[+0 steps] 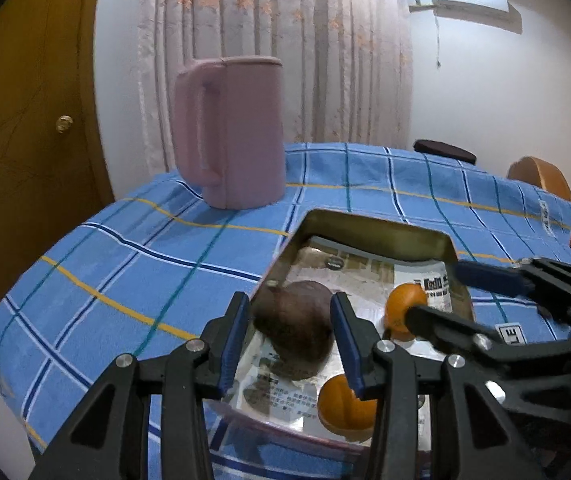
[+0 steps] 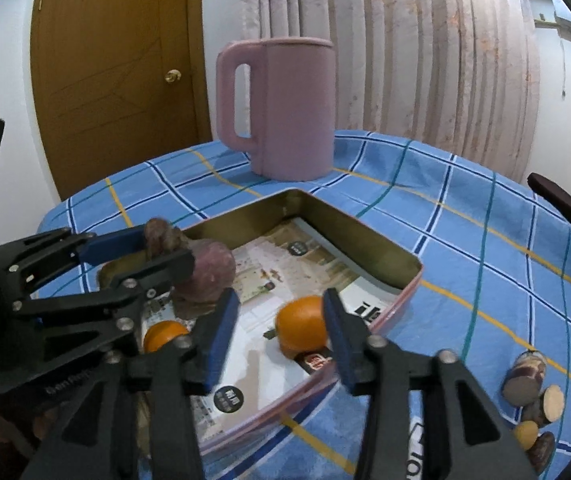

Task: Organize fruits
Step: 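Open both tools over the tin to drop the brown fruit and orange, then move both tools back over the remaining fruits, then grasp another dark brown fruit with the left tool while the right grasps the kiwi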

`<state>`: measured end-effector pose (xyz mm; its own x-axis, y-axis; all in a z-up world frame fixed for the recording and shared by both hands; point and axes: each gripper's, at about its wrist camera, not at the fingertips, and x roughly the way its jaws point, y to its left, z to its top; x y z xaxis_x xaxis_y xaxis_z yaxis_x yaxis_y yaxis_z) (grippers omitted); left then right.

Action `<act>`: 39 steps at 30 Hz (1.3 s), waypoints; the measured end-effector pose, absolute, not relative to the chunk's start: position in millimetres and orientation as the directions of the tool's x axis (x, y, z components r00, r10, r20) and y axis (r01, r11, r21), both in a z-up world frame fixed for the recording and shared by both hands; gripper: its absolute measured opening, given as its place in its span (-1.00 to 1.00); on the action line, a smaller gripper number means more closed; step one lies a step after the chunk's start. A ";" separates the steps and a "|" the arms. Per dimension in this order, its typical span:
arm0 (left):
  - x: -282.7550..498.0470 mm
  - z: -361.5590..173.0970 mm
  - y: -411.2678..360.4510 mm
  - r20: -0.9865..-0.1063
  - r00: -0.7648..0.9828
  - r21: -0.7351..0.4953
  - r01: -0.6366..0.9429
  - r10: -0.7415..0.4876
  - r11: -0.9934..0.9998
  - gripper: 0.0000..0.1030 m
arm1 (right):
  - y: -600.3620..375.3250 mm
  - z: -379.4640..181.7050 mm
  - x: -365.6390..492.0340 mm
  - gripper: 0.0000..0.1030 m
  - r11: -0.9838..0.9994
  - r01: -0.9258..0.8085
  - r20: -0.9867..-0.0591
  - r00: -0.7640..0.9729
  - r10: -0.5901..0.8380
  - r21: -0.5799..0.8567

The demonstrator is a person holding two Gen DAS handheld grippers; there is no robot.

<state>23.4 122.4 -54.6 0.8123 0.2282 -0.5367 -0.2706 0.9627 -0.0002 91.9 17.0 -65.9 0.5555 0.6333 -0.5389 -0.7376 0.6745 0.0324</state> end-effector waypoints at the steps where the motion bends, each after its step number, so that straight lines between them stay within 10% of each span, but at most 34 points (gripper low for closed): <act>1: 22.5 -52.7 121.5 -0.534 0.815 -0.006 -0.272 0.226 0.962 0.09 | 12.6 -64.1 90.5 0.39 0.677 -0.735 -0.532 0.558 0.637 0.039; 11: 26.5 -41.6 62.5 -0.518 0.841 0.025 -0.169 0.158 0.985 0.34 | -84.4 -40.1 76.1 0.58 0.777 -0.622 -0.447 0.672 0.591 0.092; 19: 46.8 -33.6 -14.6 -0.526 0.850 0.018 0.034 -0.019 0.999 0.34 | -218.1 -60.1 79.6 0.57 0.965 -0.264 -0.521 0.826 0.218 -0.014; 34: 85.6 -46.4 -129.3 -0.619 0.747 0.028 0.327 -0.241 0.944 0.34 | -316.4 -88.1 104.0 0.11 0.999 0.026 -0.647 0.763 0.009 0.044; 39: 100.8 -64.0 -146.6 -0.679 0.690 0.018 0.357 -0.250 0.934 -0.18 | -327.7 -96.0 115.6 0.00 0.994 0.036 -0.683 0.729 0.047 0.107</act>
